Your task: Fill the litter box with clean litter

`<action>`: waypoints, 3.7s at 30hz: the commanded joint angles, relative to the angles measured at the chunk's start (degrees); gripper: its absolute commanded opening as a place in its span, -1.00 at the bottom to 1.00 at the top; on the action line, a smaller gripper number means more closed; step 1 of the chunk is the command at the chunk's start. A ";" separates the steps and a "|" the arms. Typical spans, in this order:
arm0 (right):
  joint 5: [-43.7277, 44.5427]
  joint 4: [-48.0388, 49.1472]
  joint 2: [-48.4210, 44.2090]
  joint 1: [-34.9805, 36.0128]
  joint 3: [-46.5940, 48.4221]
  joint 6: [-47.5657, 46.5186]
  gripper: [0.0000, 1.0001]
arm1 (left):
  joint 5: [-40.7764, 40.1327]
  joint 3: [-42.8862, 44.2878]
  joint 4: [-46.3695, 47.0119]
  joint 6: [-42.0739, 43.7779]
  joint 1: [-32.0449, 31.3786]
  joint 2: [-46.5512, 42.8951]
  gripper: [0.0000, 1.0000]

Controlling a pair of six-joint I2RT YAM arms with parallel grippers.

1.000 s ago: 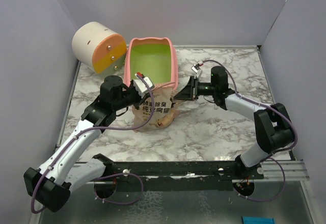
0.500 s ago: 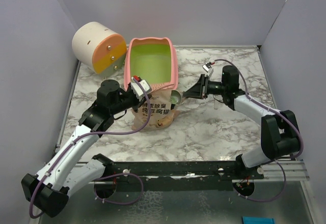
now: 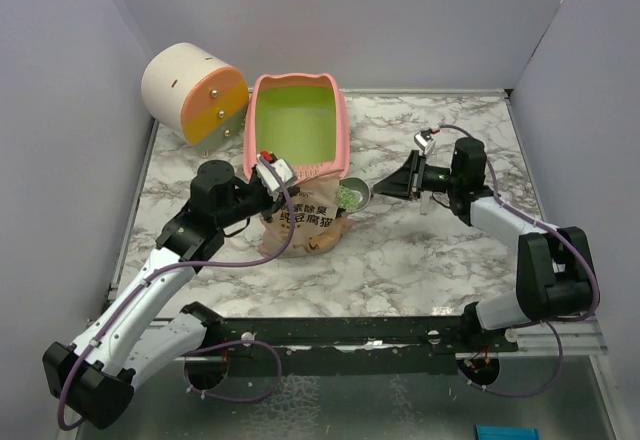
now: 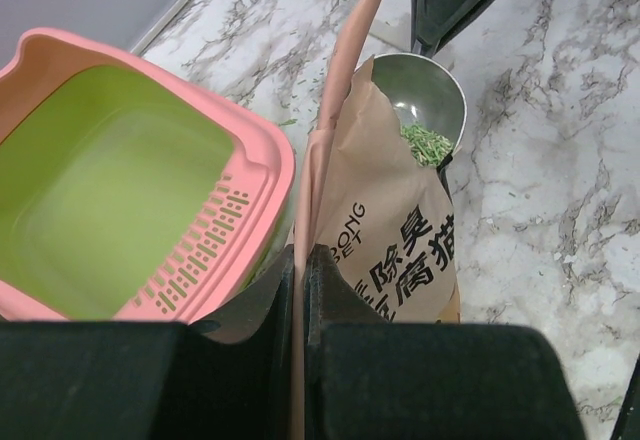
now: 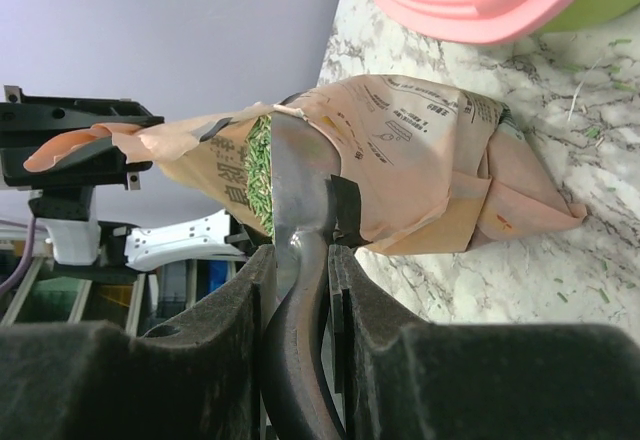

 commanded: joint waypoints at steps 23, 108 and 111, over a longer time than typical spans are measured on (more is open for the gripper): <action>-0.03 7.73 4.85 -1.72 -2.30 3.52 -0.98 | -4.52 0.23 8.53 -2.86 0.27 -2.63 -0.99; 5.62 6.28 27.00 -1.44 43.56 14.87 -0.98 | -3.54 -3.74 7.17 -14.43 0.28 -6.78 -1.00; 6.37 2.51 31.55 0.64 50.48 13.21 -0.98 | -3.43 -3.31 6.82 -14.12 0.27 -6.49 -0.99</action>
